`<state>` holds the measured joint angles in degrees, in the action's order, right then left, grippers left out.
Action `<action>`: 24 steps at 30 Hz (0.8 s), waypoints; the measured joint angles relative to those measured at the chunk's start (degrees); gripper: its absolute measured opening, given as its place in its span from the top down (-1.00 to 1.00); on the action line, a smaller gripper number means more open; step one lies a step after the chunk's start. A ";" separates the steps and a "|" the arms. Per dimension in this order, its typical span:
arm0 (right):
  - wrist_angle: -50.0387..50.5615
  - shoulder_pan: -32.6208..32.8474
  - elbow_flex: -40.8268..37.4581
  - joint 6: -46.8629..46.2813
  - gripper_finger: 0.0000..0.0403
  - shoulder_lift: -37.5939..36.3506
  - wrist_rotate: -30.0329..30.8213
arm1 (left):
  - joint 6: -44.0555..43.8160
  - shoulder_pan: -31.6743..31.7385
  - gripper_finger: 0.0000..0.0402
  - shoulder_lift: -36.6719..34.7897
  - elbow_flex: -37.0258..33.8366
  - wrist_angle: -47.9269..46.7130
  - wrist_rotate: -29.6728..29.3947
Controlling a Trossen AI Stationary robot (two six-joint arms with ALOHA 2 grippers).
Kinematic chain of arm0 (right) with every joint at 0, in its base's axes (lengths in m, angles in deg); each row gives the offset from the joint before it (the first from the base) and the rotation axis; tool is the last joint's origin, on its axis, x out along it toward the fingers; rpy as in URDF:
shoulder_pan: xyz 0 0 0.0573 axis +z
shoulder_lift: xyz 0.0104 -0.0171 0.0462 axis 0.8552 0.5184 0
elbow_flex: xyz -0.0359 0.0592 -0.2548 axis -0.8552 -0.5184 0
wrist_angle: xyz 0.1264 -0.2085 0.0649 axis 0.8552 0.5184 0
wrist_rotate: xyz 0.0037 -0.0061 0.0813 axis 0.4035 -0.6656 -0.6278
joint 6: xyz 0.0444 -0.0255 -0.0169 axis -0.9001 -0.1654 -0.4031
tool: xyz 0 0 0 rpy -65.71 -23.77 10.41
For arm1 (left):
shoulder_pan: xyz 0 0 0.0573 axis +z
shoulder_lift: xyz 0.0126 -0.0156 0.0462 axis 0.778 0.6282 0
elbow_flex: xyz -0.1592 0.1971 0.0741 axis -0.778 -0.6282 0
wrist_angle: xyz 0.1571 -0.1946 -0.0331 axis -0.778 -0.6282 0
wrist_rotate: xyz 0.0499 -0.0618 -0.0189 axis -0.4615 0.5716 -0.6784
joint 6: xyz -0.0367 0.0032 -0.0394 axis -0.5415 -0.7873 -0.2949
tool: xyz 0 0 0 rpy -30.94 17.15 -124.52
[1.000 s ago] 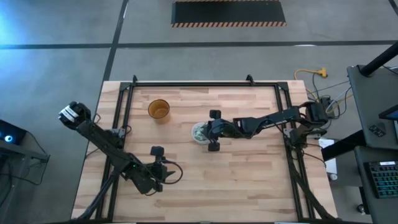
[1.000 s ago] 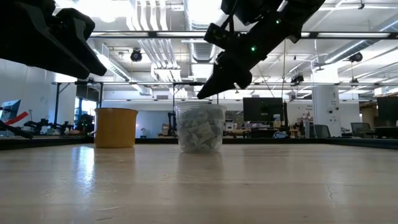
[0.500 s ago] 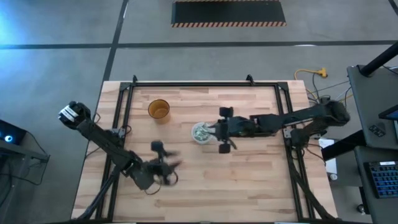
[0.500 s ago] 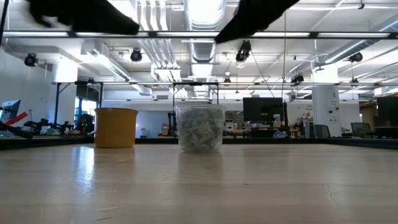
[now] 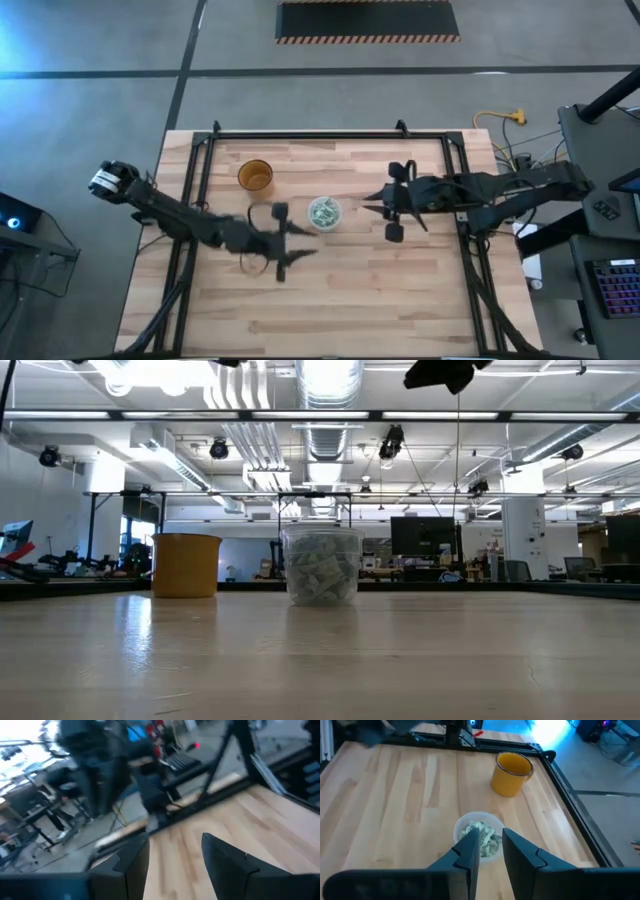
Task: Pick and place Stevia / Truvia into bins
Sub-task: Return to Home Position
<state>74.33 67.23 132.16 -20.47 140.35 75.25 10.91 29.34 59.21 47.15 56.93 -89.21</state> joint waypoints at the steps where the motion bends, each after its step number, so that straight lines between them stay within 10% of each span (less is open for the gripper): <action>1: -0.26 0.15 -0.40 -0.10 0.63 -0.62 0.01 | 0.13 1.59 0.18 -0.06 -0.08 1.44 1.35; 12: 1.33 0.17 -1.39 3.19 0.59 -2.55 0.01 | -0.57 14.24 0.18 -9.69 -3.40 -0.41 4.44; 24: -16.30 0.17 -14.51 10.98 0.65 -18.46 0.00 | -6.56 15.00 0.18 -42.79 -24.11 -2.03 6.45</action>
<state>58.03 67.40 117.65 -9.50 121.89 75.26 4.35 44.34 16.42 23.04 54.90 -82.76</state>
